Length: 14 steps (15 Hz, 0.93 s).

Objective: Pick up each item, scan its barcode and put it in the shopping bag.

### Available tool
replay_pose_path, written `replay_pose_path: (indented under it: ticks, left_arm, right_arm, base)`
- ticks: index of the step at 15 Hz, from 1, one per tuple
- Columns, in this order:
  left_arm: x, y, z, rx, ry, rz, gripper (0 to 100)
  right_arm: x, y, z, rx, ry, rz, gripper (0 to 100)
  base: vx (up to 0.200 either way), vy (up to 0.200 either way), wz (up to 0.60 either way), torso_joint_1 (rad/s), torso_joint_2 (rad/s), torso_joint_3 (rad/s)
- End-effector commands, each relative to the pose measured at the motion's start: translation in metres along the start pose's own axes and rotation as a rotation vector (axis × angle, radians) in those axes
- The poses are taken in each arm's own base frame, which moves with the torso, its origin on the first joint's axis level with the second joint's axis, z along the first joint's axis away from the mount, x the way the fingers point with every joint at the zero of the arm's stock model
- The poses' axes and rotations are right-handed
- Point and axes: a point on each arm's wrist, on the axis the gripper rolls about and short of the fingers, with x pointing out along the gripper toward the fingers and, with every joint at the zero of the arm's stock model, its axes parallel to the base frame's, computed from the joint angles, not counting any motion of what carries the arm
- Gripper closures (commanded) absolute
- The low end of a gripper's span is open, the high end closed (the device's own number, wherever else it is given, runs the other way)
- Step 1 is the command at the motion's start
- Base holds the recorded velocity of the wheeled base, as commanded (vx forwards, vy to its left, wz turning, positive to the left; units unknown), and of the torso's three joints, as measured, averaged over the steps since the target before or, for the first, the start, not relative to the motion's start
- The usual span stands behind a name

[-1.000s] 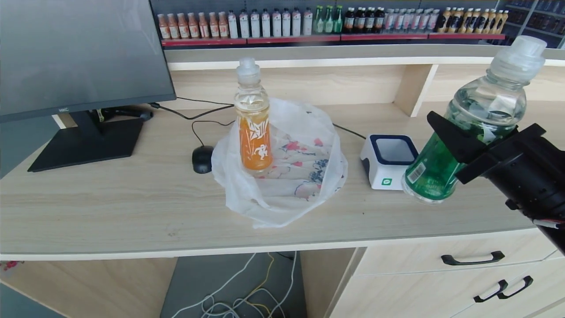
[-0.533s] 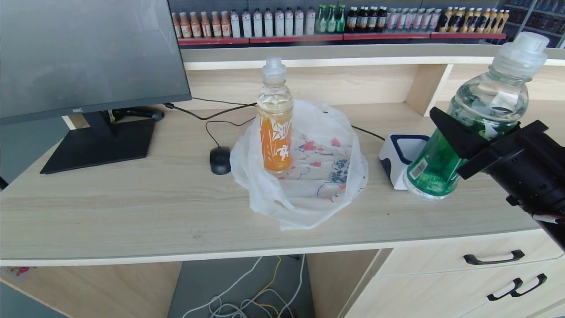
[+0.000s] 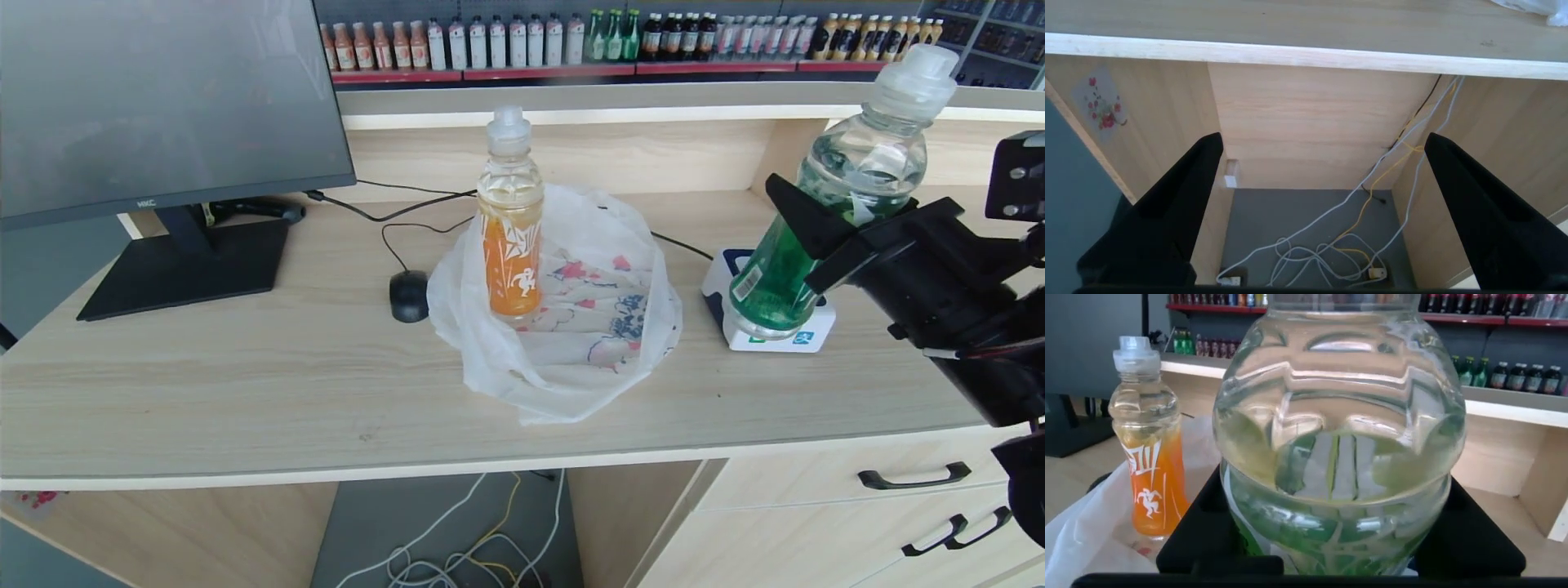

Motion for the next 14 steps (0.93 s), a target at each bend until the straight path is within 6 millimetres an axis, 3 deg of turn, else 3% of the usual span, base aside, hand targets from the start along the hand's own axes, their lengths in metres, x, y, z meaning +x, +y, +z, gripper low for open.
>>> replay_pose_path:
  ticks: [1,5,9,11,14]
  left_arm:
    - [0.0,0.0,0.0,0.0,0.0,0.0,0]
    - [0.0,0.0,0.0,0.0,-0.001,0.0,0]
    - [0.0,0.0,0.0,0.0,-0.001,0.0,0]
    - [0.0,0.0,0.0,0.0,-0.001,0.0,0]
    - [0.0,0.0,0.0,0.0,0.0,0.0,0]
  right_arm:
    - [0.019,0.005,-0.021,0.011,0.021,0.02,100]
    - [0.053,0.004,-0.028,-0.003,-0.05,0.02,100]
    - [0.083,0.04,-0.032,0.053,-0.117,0.062,100]
    - [0.088,0.052,-0.042,0.075,-0.104,0.063,100]
    - [0.089,0.054,-0.05,0.08,-0.085,0.069,100]
  base:
    - [0.0,0.0,0.0,0.0,0.0,0.0]
    - [0.0,0.0,0.0,0.0,0.0,0.0]
    - [0.0,0.0,0.0,0.0,0.0,0.0]
    - [0.0,0.0,0.0,0.0,0.0,0.0]
    - [0.0,0.0,0.0,0.0,0.0,0.0]
